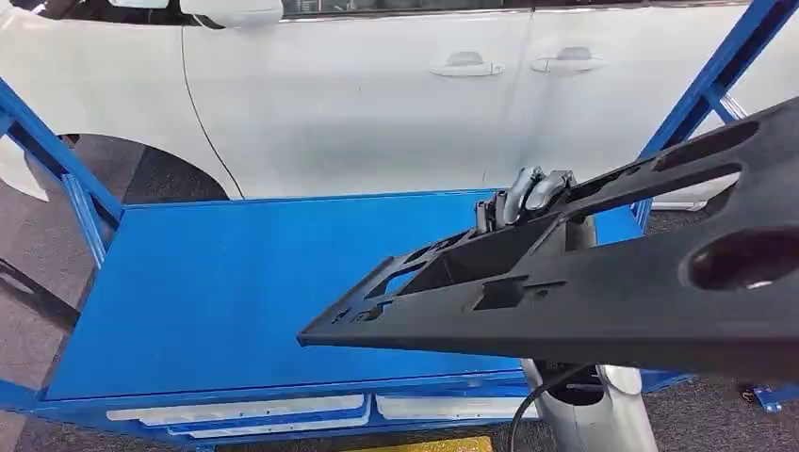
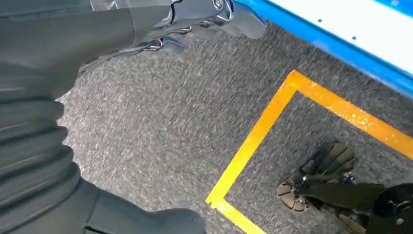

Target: Take the parts from the cabinet and place them on the table.

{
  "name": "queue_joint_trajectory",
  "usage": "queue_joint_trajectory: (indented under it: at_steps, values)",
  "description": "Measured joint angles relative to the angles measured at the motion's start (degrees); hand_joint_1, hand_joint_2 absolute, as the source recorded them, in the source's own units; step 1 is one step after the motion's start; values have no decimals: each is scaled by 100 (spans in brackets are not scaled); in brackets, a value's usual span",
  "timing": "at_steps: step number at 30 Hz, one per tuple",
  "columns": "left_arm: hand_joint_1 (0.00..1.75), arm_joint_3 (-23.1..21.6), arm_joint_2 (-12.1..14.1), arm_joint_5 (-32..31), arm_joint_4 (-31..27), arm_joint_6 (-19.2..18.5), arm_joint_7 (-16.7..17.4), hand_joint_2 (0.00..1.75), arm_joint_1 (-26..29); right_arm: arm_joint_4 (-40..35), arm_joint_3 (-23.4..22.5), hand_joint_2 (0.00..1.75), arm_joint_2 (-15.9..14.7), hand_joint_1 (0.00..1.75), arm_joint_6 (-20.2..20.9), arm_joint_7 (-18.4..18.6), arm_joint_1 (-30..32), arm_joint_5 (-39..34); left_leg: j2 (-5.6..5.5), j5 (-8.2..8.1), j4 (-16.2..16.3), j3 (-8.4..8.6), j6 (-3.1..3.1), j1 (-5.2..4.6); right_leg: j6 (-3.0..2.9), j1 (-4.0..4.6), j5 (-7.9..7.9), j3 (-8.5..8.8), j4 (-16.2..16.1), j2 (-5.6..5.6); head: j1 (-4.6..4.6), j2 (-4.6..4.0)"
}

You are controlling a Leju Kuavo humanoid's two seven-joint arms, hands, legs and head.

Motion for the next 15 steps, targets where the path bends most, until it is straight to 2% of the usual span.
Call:
queue_joint_trajectory:
  at_steps: [1,2,5,6,7,8,9,10,11,12,13,14,15]
  values:
    - [0,0,-4,0,0,0,13,175,-1,4,7,175,-11,175,4,28,-31,-24,-2,32,3,-23,-33,-12,-28,15,-57,229,-429,4,26,0]
    - [0,0,-18,0,0,4,26,175,-3,9,11,175,-18,175,22,50,-33,-39,-4,74,-19,-21,-76,-11,-60,58,54,189,-369,14,-5,0]
    - [0,0,-35,0,0,20,52,175,16,28,13,175,-48,175,107,74,-21,-100,-9,192,-65,-25,-191,-9,-162,83,103,125,-387,14,0,0]
    - [0,0,-37,0,0,35,63,175,17,41,20,175,-59,175,114,81,-27,-113,-15,184,-52,-66,-221,9,-220,23,197,96,-453,-9,2,0]
    - [0,0,-55,-2,0,44,79,175,24,46,28,175,-61,175,122,83,-33,-122,0,-49,87,-134,-222,10,-270,31,256,31,-463,-29,-7,0]
    - [0,0,-59,-2,0,52,96,175,29,46,37,175,-61,175,122,81,-33,-135,2,-388,409,-243,-231,17,-296,35,309,-39,-460,-31,-22,0]
    - [0,0,-61,0,0,66,114,175,29,52,42,175,-63,175,122,83,-26,-146,2,-742,888,-381,-251,17,-309,46,363,-111,-458,-34,-42,0]
    - [0,0,-63,0,0,68,125,175,27,68,48,175,-63,175,124,96,-25,-149,2,-1013,1381,-508,-269,17,-316,62,418,-184,-453,-38,-50,0]
    - [0,0,-72,0,0,72,135,175,25,79,52,175,-66,175,125,98,-24,-153,2,-1127,1736,-565,-275,16,-317,74,472,-263,-440,-42,-46,0]
    - [0,0,-79,0,0,83,142,175,27,94,55,175,-68,175,125,107,-21,-164,2,-1057,1832,-508,-269,16,-314,83,517,-344,-422,-42,-48,0]
    - [0,0,-83,-2,0,103,146,175,29,98,59,175,-72,175,125,118,-22,-175,2,-880,1667,-321,-256,15,-303,90,557,-415,-398,-42,-48,0]
    - [0,0,-87,0,0,140,153,175,27,103,63,175,-72,175,129,135,-22,-190,3,-672,1265,-7,-236,14,-294,99,592,-478,-374,-42,-48,0]
    - [0,2,-87,0,0,157,157,175,26,103,70,175,-72,175,131,148,-23,-194,3,-566,918,243,-215,14,-287,104,613,-511,-360,-41,-50,0]
